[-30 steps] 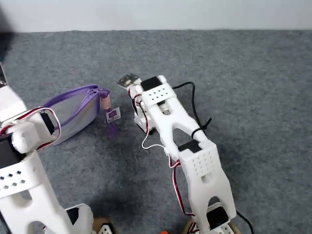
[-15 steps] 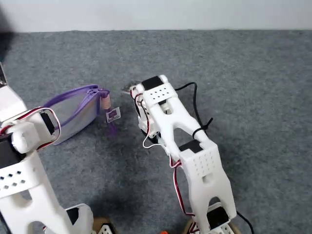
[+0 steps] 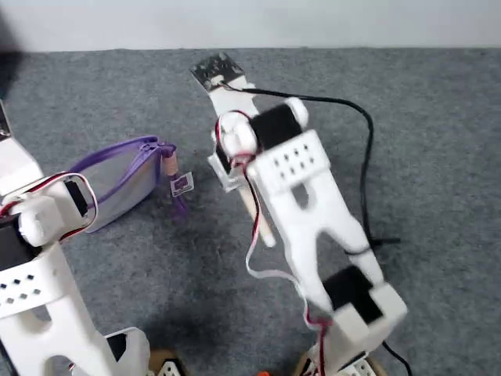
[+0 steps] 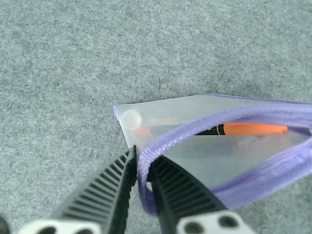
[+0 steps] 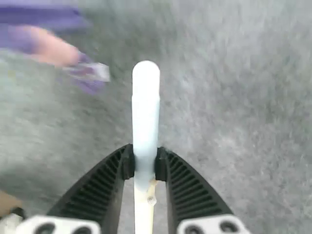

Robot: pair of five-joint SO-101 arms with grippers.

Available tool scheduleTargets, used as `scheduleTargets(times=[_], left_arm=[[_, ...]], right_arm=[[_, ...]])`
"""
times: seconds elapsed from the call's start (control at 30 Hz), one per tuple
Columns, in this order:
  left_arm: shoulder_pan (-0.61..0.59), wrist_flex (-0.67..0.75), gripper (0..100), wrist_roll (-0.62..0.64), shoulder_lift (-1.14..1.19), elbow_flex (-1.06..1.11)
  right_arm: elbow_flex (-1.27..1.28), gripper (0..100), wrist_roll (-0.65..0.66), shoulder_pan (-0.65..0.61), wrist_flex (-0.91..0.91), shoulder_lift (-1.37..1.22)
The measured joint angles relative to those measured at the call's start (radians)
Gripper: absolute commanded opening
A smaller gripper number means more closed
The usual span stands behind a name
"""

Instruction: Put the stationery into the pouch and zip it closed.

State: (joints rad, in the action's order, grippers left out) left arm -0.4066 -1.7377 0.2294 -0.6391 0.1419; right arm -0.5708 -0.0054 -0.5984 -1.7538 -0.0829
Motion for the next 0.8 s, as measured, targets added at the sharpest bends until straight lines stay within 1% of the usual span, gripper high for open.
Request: scheduleTargets(times=[0.07, 0.13, 0.2, 0.33, 0.47, 0.57, 0.7, 0.8], left_arm=[[0.0, 0.0, 1, 0.0, 0.0, 0.0], [0.0, 0.0, 1, 0.0, 0.0, 0.0], [0.0, 0.0, 1, 0.0, 0.0, 0.0], [0.0, 0.0, 1, 0.0, 0.0, 0.0], [0.0, 0.0, 1, 0.0, 0.0, 0.0], [0.0, 0.0, 1, 0.0, 0.0, 0.0], [0.0, 0.0, 1, 0.0, 0.0, 0.0], [0.0, 0.0, 1, 0.0, 0.0, 0.0]], right_arm=[[0.0, 0.8, -0.037, -0.041, 0.006, 0.086], [0.0, 0.8, -0.084, -0.086, 0.052, 0.172], [0.0, 0.8, -0.129, -0.12, 0.135, 0.25], [0.0, 0.8, -0.198, -0.196, 0.367, 0.341], [0.0, 0.8, -0.262, -0.238, 0.586, 0.347], [0.0, 0.8, -0.304, -0.258, 0.71, 0.322], [0.0, 0.8, -0.316, -0.262, 0.821, 0.236], [0.0, 0.8, -0.319, -0.265, 0.852, 0.16]])
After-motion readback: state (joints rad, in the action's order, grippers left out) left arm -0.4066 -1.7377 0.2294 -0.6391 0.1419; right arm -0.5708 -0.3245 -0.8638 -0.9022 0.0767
